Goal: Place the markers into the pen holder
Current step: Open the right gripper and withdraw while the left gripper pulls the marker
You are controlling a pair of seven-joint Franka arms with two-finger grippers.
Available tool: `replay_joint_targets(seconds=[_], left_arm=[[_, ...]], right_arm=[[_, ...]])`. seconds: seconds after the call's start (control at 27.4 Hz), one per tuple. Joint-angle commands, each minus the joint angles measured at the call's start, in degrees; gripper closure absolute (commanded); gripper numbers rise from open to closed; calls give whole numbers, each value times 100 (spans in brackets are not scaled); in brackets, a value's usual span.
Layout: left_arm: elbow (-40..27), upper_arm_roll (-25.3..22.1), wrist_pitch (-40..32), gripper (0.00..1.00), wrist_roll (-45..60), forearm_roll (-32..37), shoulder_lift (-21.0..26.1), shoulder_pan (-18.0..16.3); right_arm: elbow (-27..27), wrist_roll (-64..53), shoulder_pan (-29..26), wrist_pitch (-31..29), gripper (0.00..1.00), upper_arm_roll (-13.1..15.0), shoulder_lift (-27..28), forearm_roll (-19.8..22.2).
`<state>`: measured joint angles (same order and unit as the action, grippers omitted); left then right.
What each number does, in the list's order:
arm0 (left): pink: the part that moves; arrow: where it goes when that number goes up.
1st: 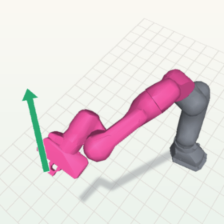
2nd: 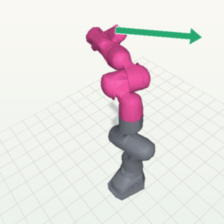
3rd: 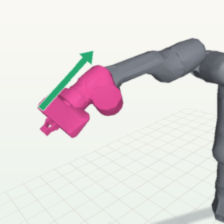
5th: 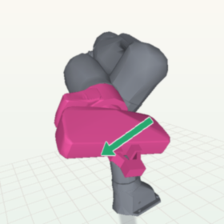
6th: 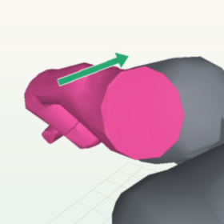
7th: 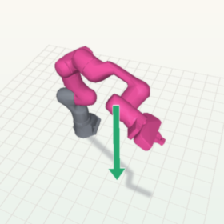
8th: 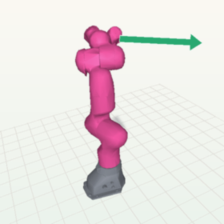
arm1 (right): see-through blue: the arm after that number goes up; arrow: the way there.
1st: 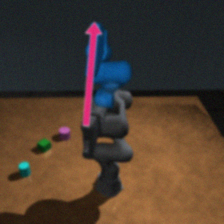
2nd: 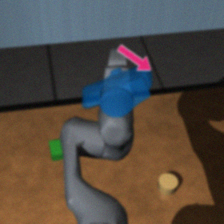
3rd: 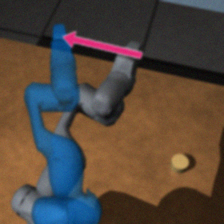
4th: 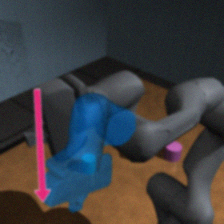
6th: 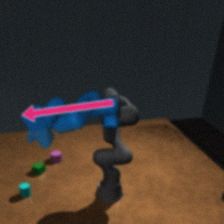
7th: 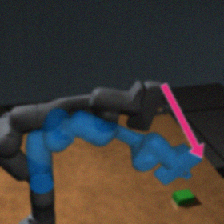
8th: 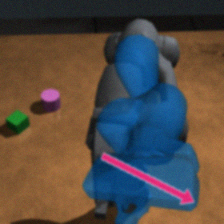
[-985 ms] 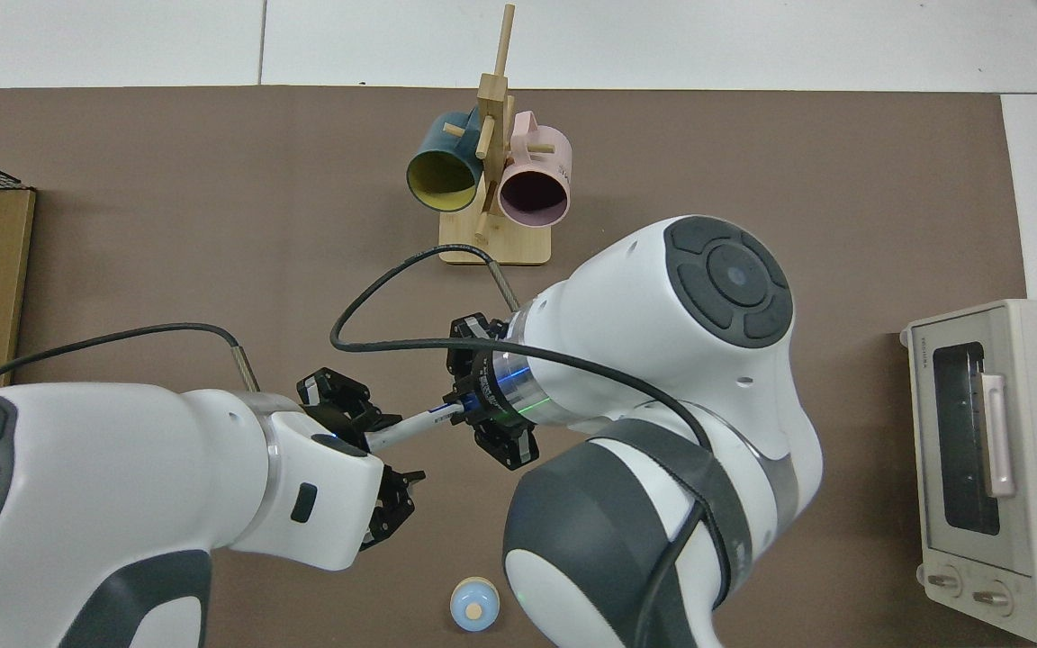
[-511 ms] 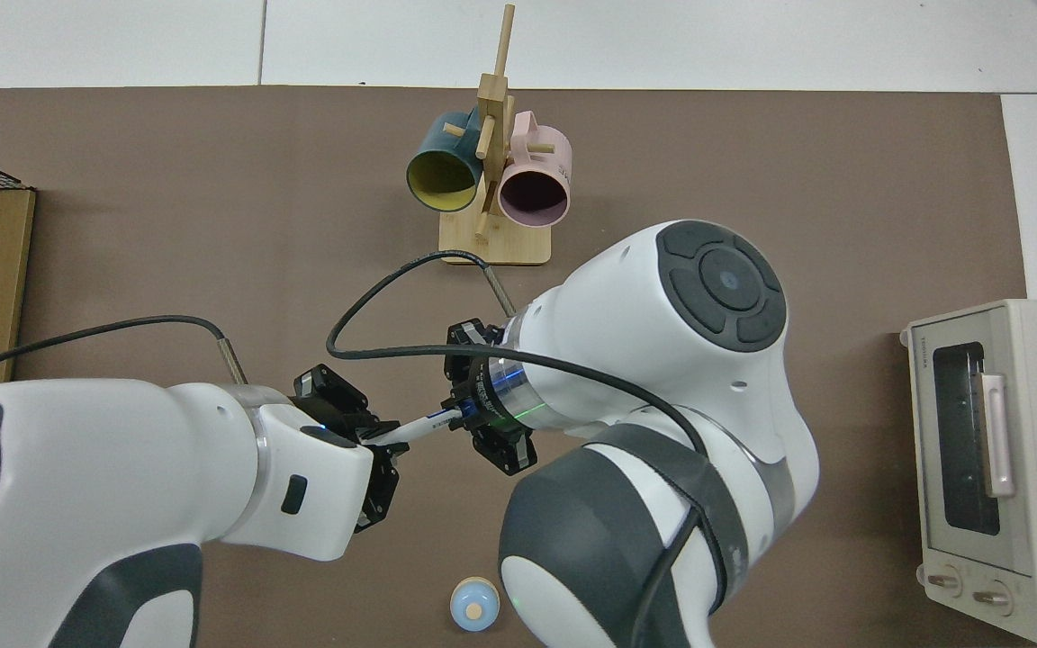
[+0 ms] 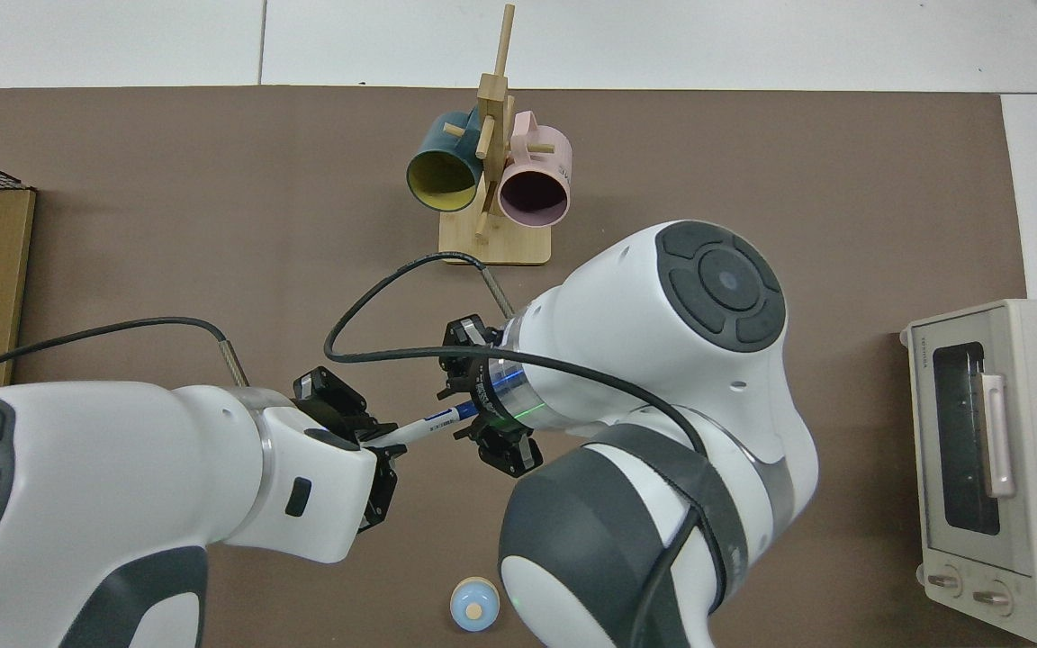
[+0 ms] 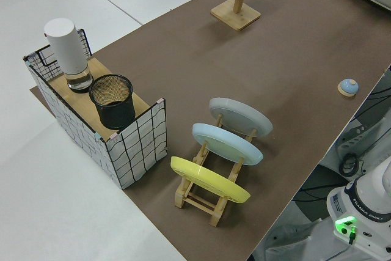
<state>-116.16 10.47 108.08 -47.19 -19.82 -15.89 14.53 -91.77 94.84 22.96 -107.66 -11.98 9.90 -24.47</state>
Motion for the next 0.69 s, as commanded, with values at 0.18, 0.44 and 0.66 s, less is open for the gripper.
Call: replay_joint_targets(seconds=[0.18,0.44,0.66], left_arm=[[-179,-18,-50,100,44,241,-169,6],[-170,-71,-173,100,44,628,-160,-126],[-144,-71,-208,100,44,970,-142,-293]], right_arm=[[-69,-1211,-274,393,0,90,-103,4],[-78,-3303,-784,1229,0,90,-146,855],[-78,-5043,-1267,1738,0,90,-225,1628]])
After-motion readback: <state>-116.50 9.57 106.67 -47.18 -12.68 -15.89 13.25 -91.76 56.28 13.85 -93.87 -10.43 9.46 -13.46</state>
